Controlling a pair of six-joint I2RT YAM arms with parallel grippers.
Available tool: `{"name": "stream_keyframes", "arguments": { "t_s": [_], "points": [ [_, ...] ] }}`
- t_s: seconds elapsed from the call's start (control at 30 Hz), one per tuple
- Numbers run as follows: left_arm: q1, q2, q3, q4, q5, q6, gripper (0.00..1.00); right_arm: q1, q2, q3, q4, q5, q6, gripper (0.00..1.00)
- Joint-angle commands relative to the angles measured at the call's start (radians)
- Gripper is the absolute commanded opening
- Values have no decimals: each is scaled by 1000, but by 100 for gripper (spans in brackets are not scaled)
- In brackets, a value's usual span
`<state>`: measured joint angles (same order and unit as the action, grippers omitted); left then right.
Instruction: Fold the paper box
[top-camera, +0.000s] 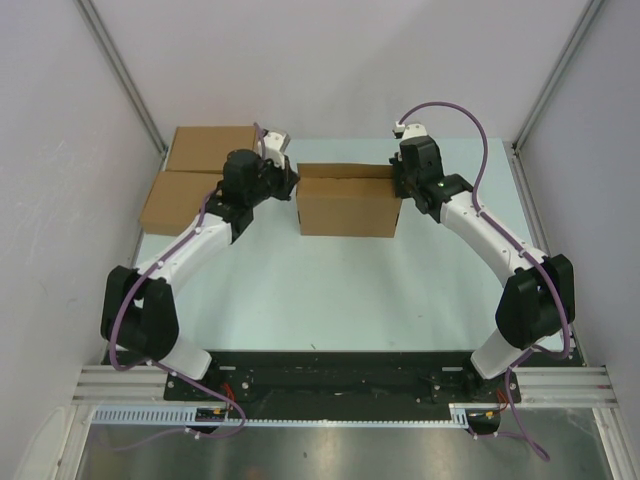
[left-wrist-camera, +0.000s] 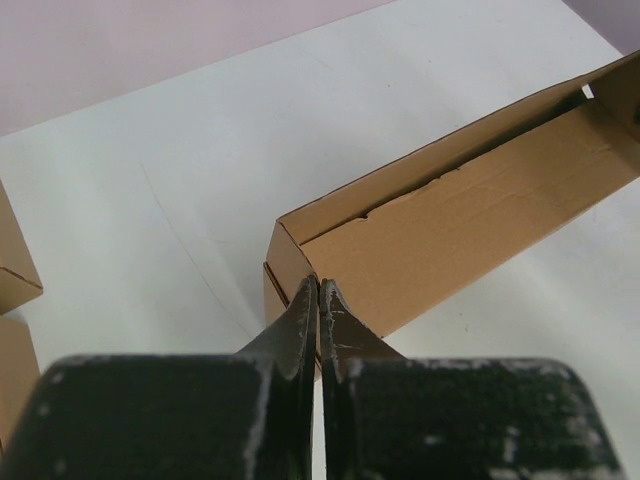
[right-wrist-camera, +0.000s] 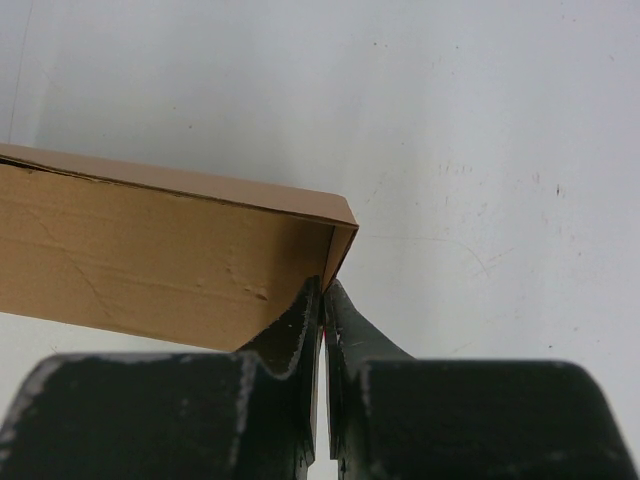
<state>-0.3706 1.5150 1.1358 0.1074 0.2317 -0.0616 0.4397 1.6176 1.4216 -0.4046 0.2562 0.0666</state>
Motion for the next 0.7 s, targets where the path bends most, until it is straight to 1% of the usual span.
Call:
{"name": "stream_keyframes", "arguments": {
  "t_s": [0.0,0.13,0.3,0.5,0.67],
  "points": [
    [-22,7,74,-15,110,-47,0,39,28,-12,-20,-89,1,4],
    [-24,19,122,-44,115,-52,0,40,30,-12,-17,-89,2,4],
    [-24,14,82,-34,101,-38,0,40,30,-13,-22,-90,2,4],
    [-22,8,59,-38,61,26,0,45,33,-13,-20,-92,2,4],
    [-10,10,62,-49,43,123,0,45,33,-12,-22,-91,-2,4]
  ]
}}
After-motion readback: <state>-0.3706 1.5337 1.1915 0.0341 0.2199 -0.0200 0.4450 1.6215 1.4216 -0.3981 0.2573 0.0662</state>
